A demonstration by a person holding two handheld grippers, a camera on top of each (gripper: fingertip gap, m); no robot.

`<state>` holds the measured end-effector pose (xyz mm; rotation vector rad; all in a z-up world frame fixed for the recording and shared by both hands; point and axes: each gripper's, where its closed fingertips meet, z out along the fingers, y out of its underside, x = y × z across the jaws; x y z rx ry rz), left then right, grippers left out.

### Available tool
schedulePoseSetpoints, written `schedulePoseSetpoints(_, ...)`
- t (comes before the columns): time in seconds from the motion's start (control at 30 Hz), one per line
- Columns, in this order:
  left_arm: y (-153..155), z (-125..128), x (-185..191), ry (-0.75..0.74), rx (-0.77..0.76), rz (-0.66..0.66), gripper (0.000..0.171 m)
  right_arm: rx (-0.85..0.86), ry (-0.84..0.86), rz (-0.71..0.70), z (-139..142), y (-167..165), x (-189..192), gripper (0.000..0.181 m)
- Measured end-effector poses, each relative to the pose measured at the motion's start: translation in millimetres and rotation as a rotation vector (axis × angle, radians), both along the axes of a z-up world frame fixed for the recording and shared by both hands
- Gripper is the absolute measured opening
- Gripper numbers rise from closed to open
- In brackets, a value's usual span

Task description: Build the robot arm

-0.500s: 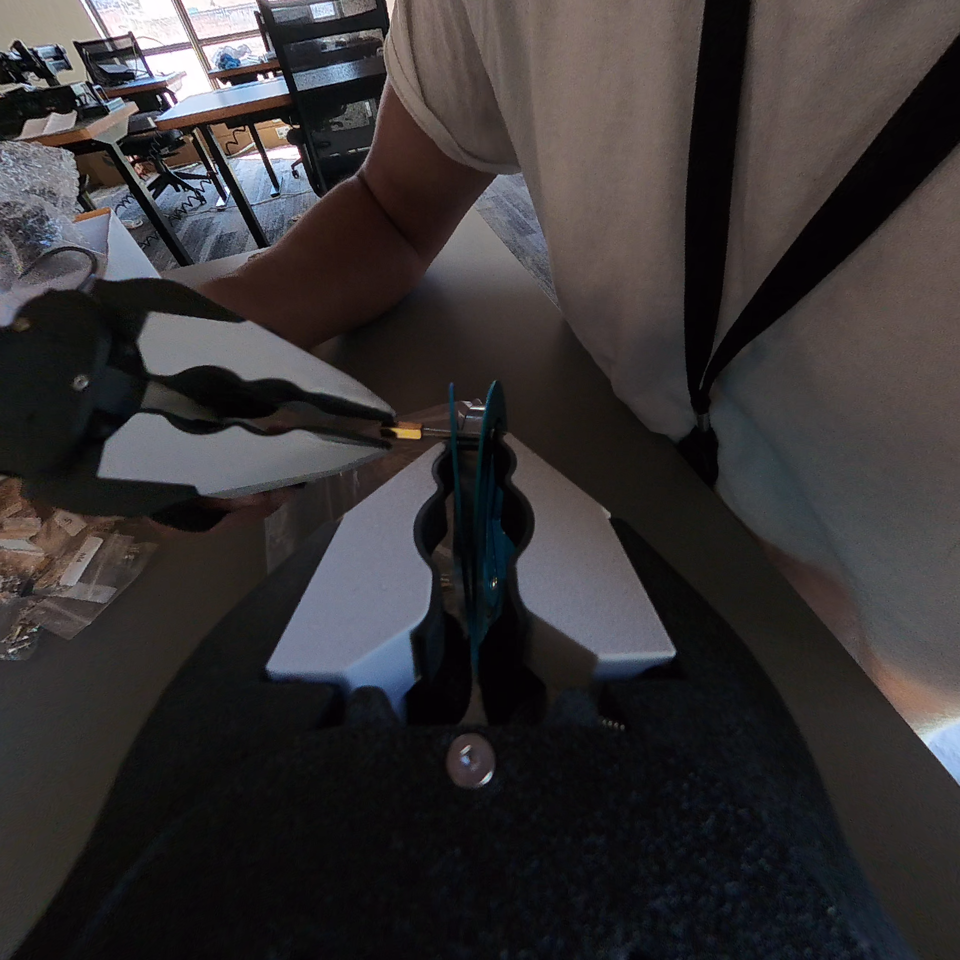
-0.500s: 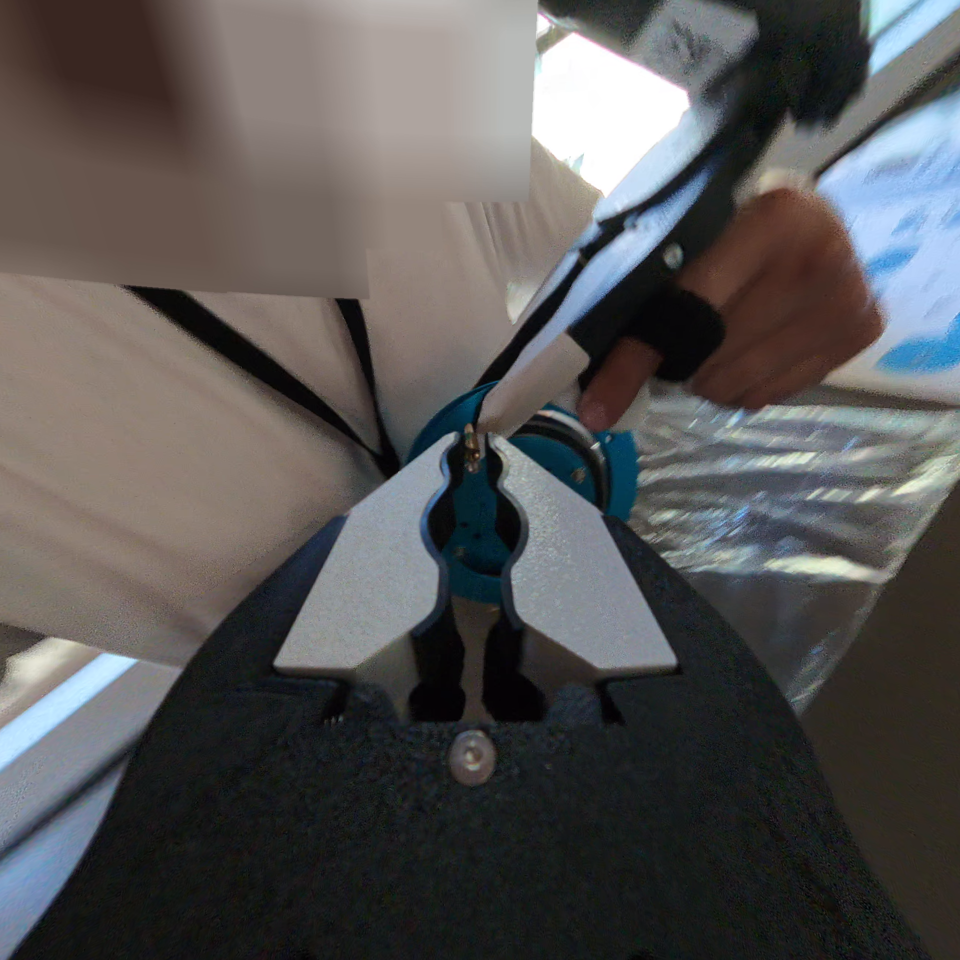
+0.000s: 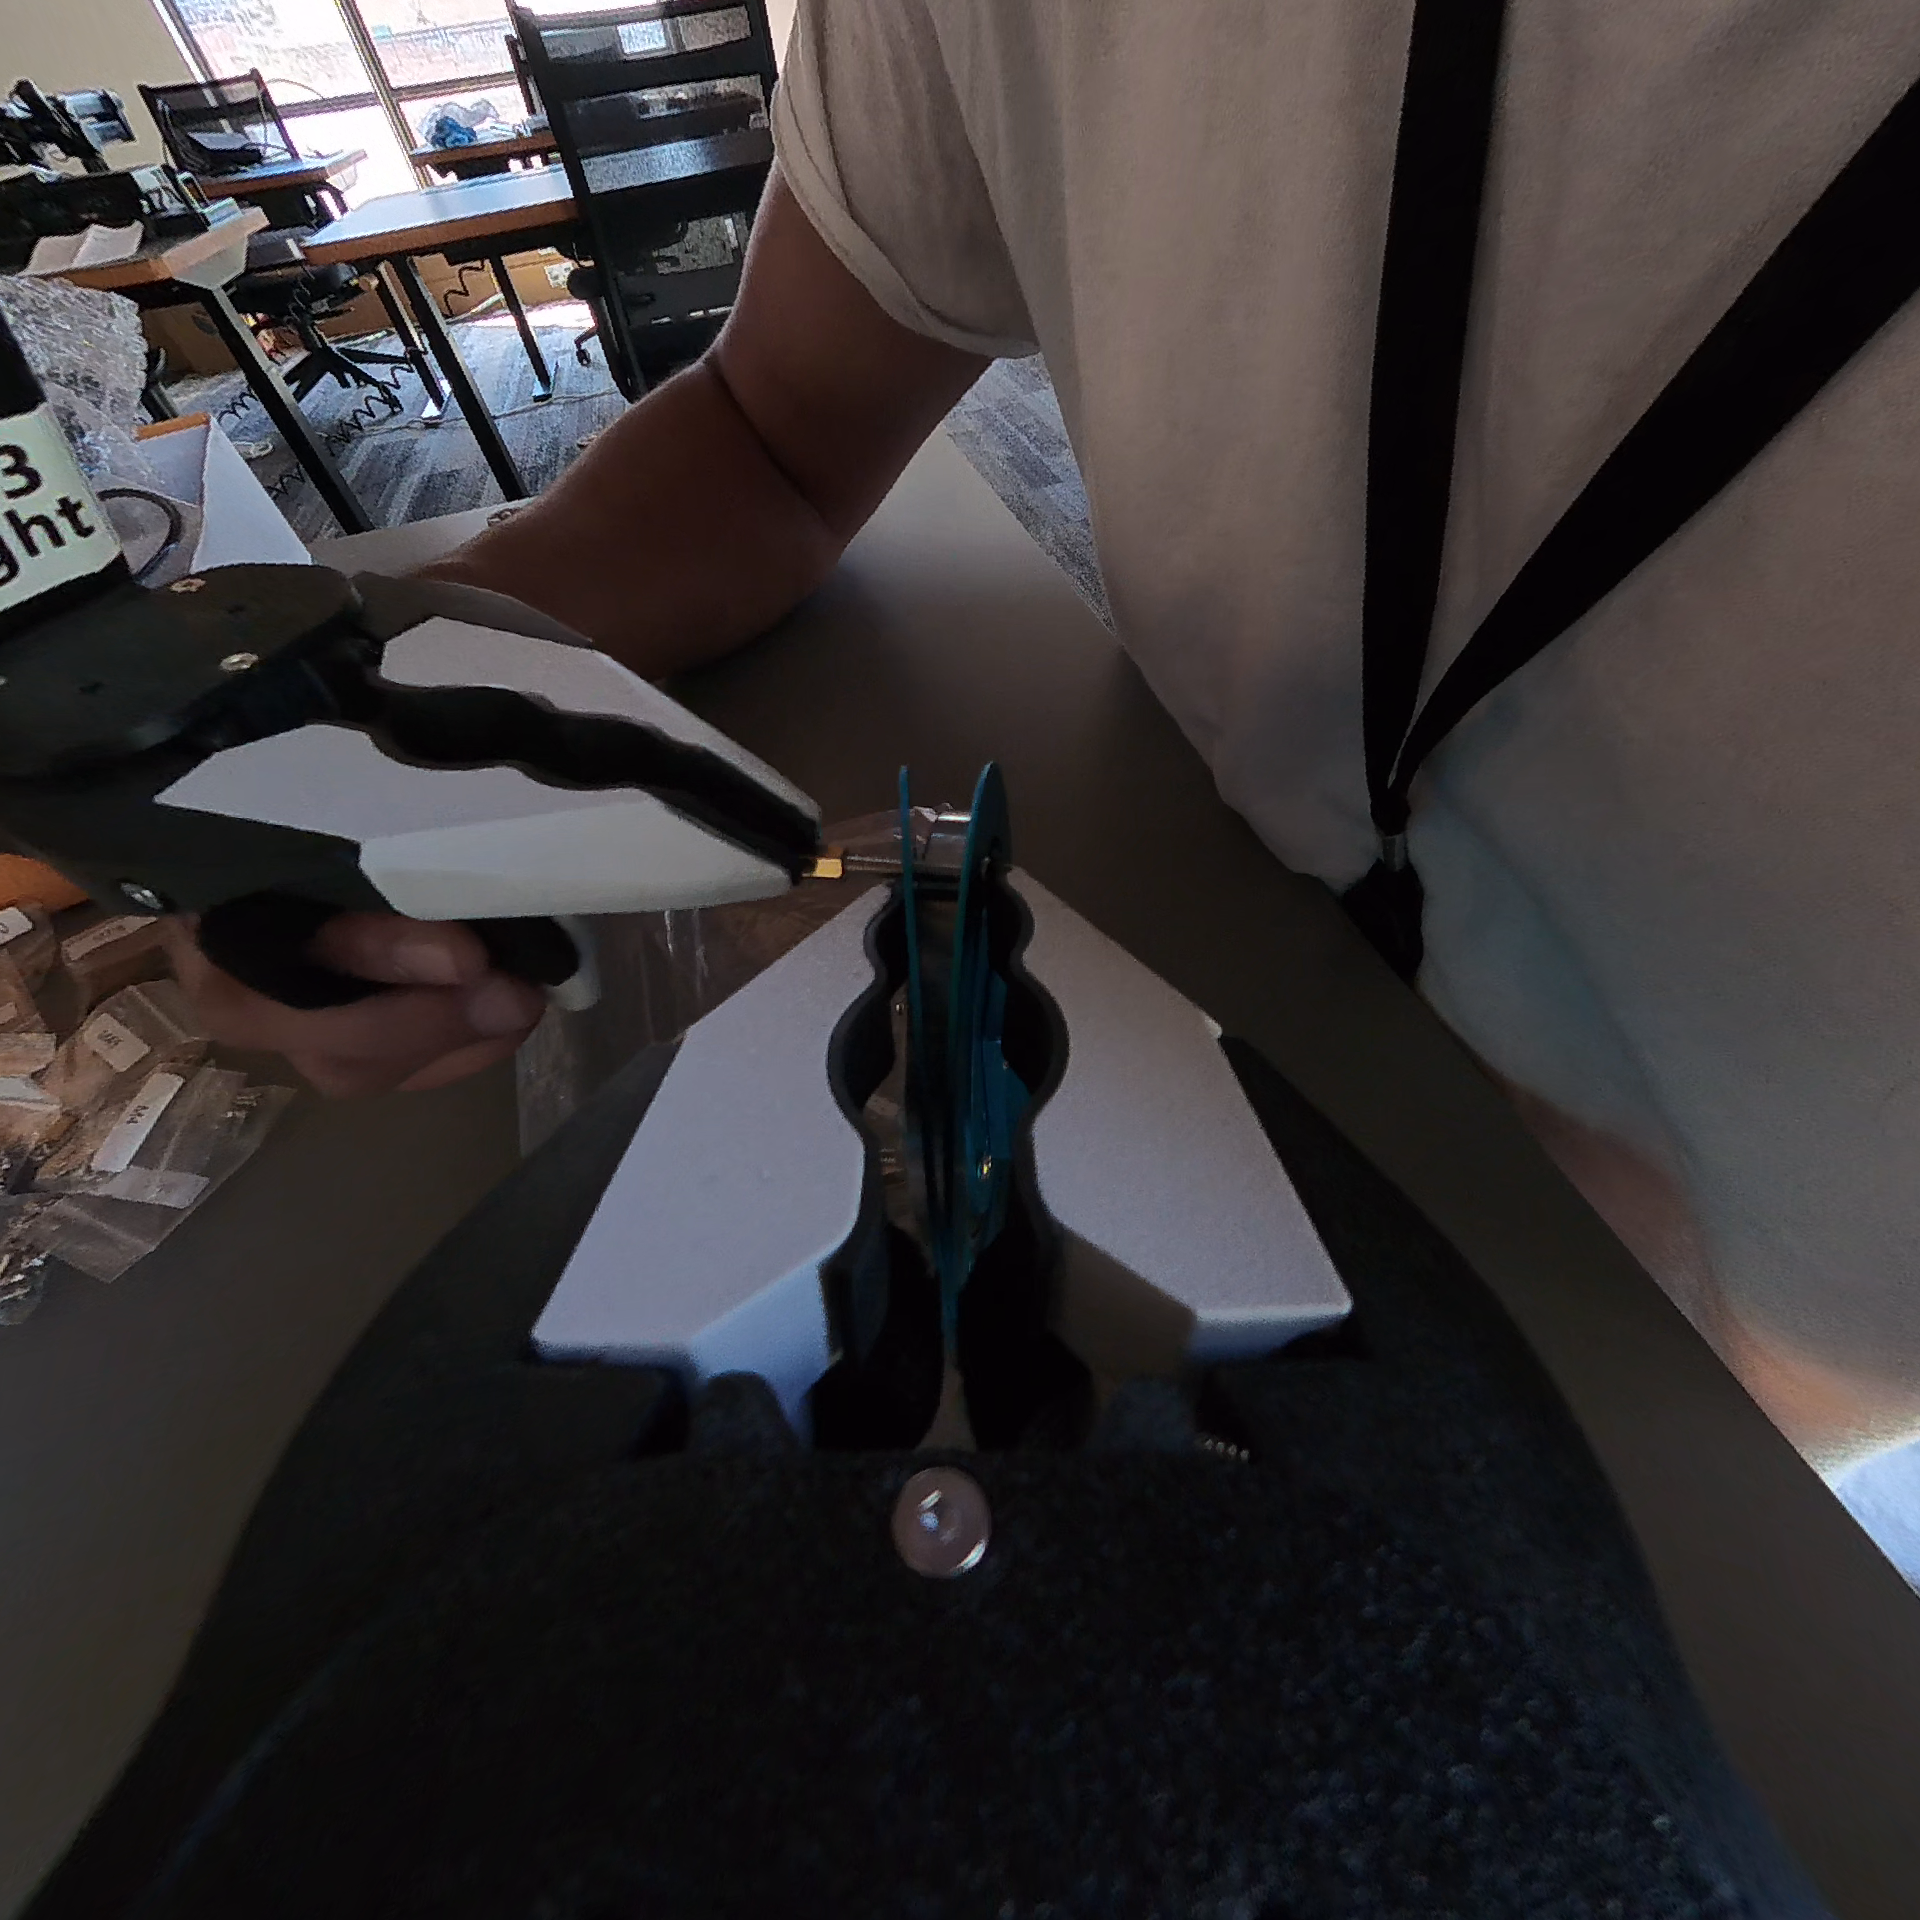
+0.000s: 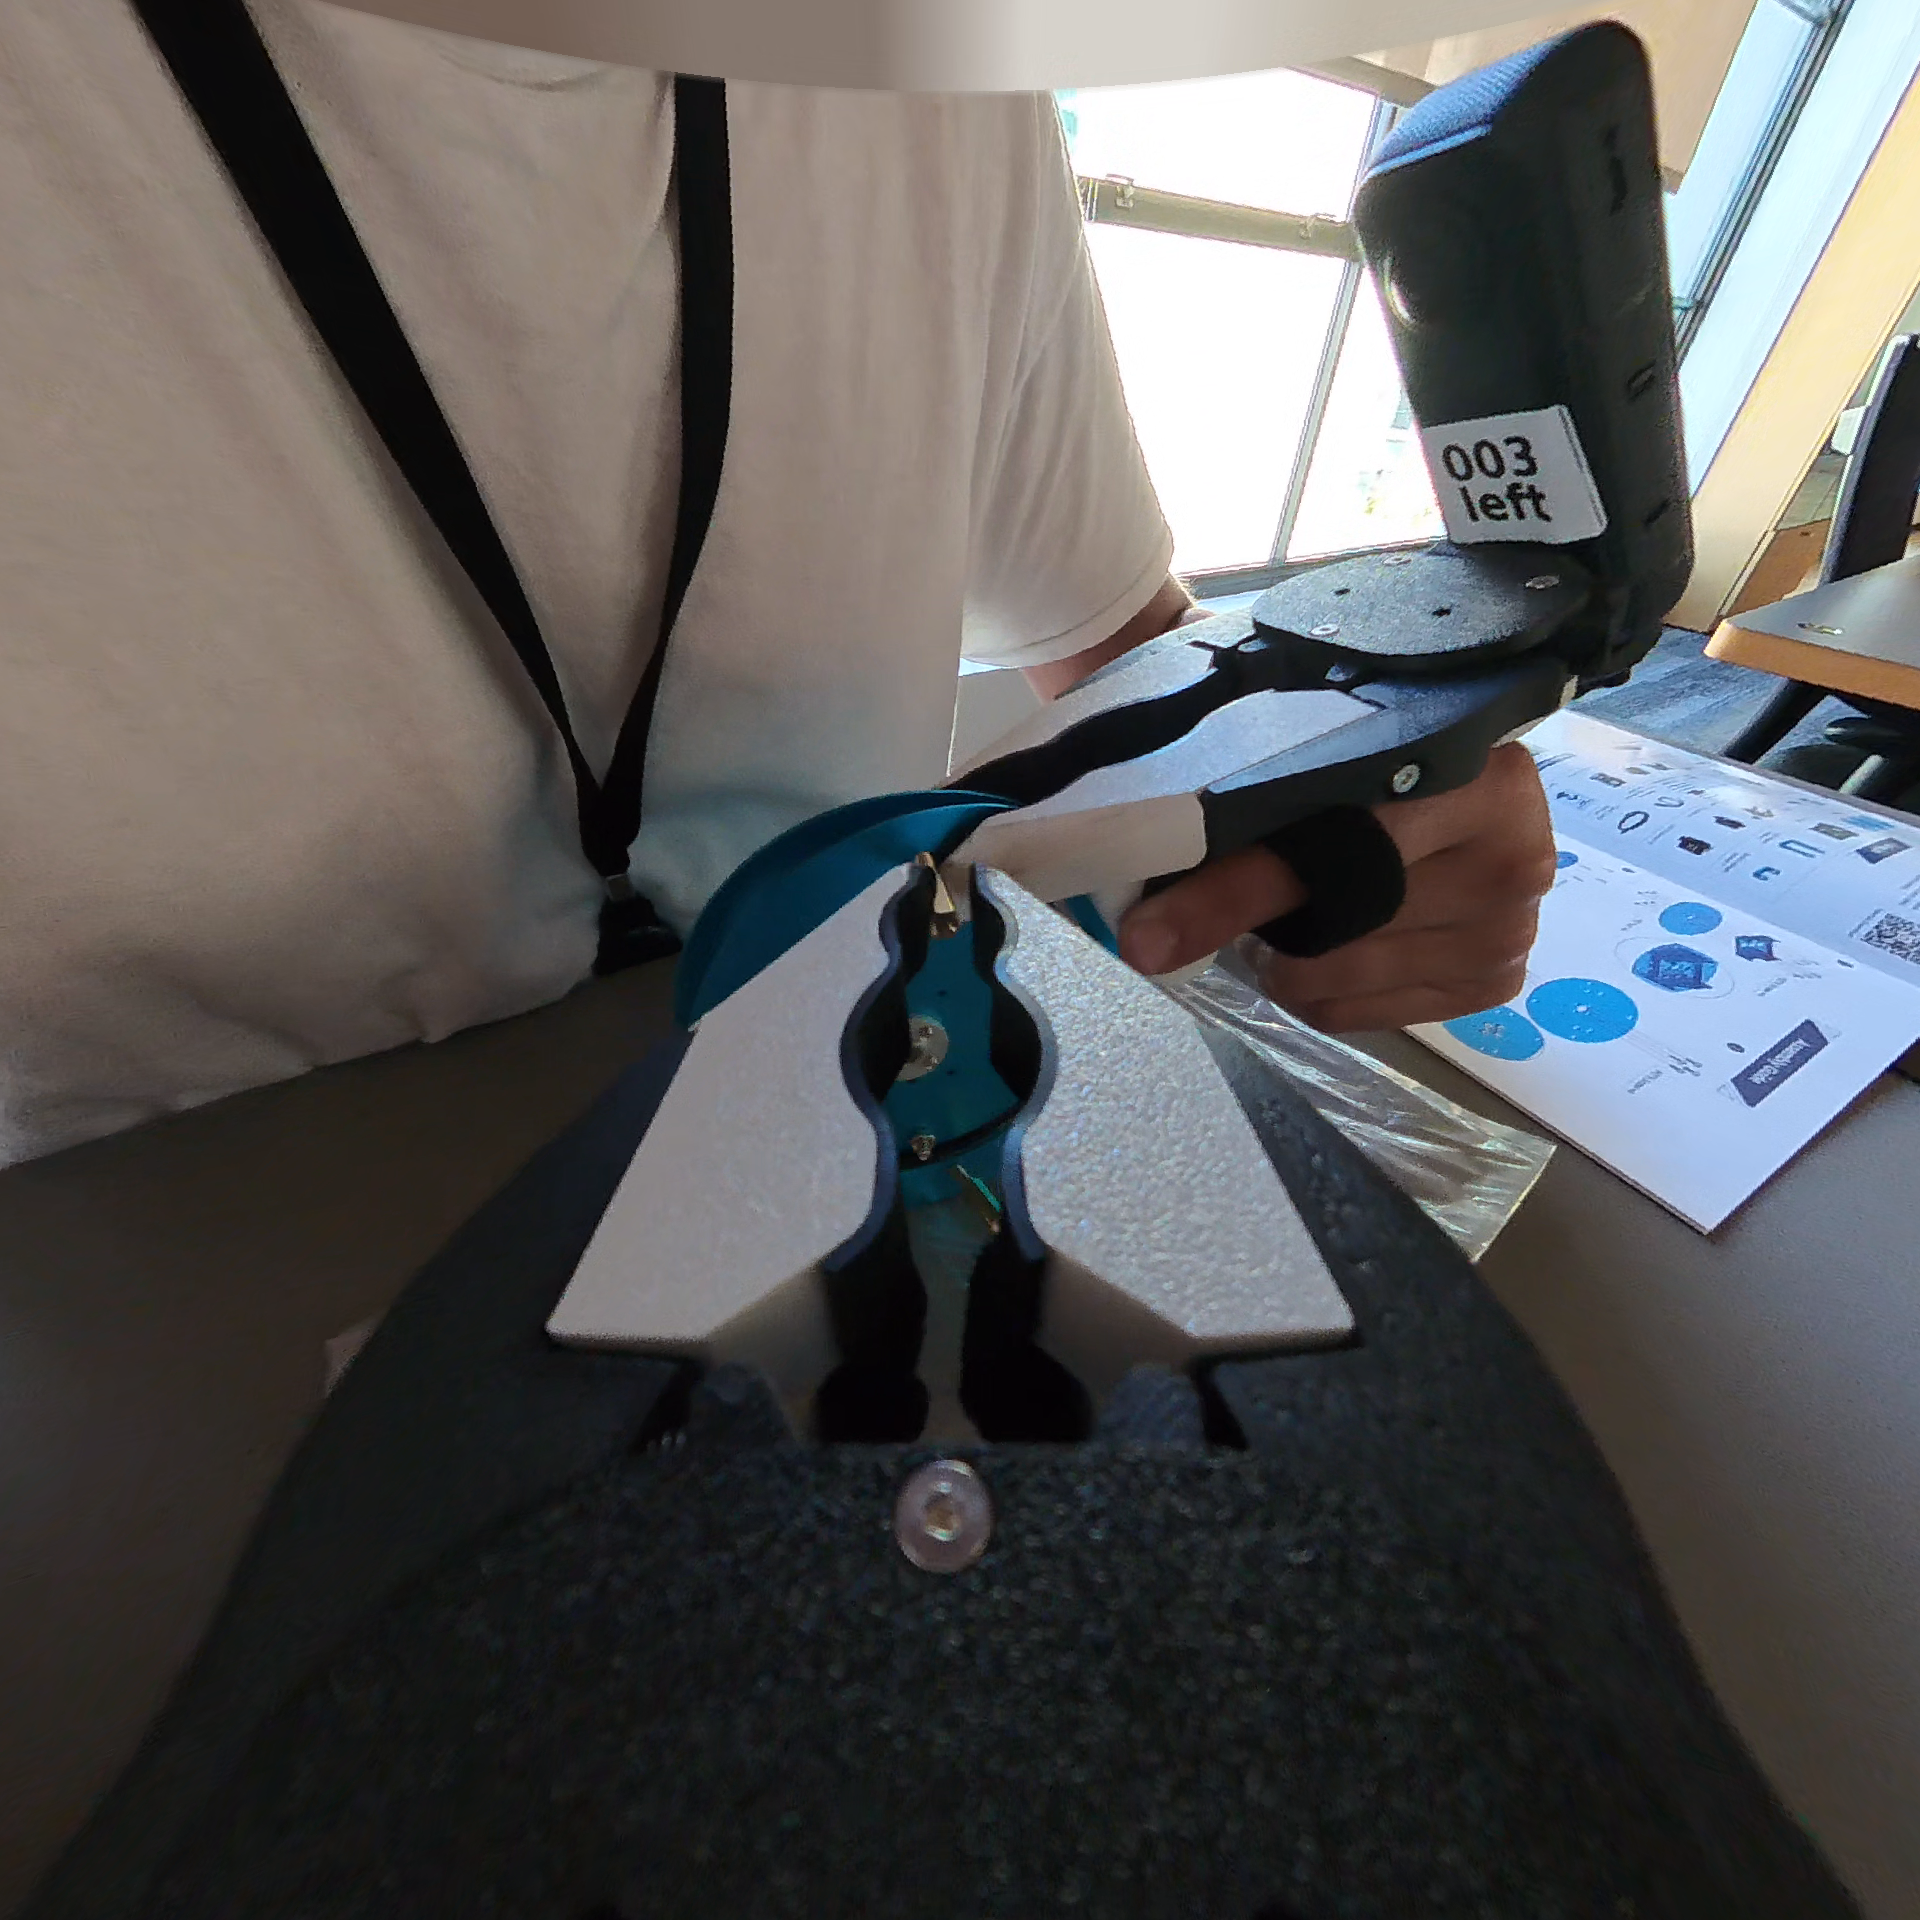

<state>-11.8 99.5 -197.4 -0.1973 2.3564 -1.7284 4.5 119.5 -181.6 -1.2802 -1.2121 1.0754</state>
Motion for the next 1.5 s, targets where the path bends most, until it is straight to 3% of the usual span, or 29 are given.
schedulePoseSetpoints(0.2,0,0,0,0.006,-0.007,-0.004,0.015,-0.019,-0.042,0.007,-10,-1,2,0.013)
schedulePoseSetpoints(0.47,-2,0,-1,0.004,-0.002,-0.01,0.015,-0.066,-0.004,0.031,-6,-4,-4,0.006)
schedulePoseSetpoints(0.7,-4,-1,-2,-0.027,0.043,-0.003,0.015,-0.649,-0.064,0.085,-8,-8,-4,0.004)
schedulePoseSetpoints(0.87,-10,-2,-7,-0.077,0.102,-0.004,0.015,-0.935,-0.029,0.07,-7,-16,-10,0.004)
schedulePoseSetpoints(1.2,-16,-3,-12,-0.142,0.167,0.025,0.014,-1.753,-0.019,-0.148,-7,-22,-16,0.004)
schedulePoseSetpoints(1.37,-15,-3,-10,-0.16,0.175,0.048,0.014,-1.77,-0.065,-0.406,-7,-20,-15,0.006)
schedulePoseSetpoints(1.5,-16,-3,-10,-0.16,0.168,0.054,0.014,-1.757,0.111,-0.508,-2,-18,-15,0.013)
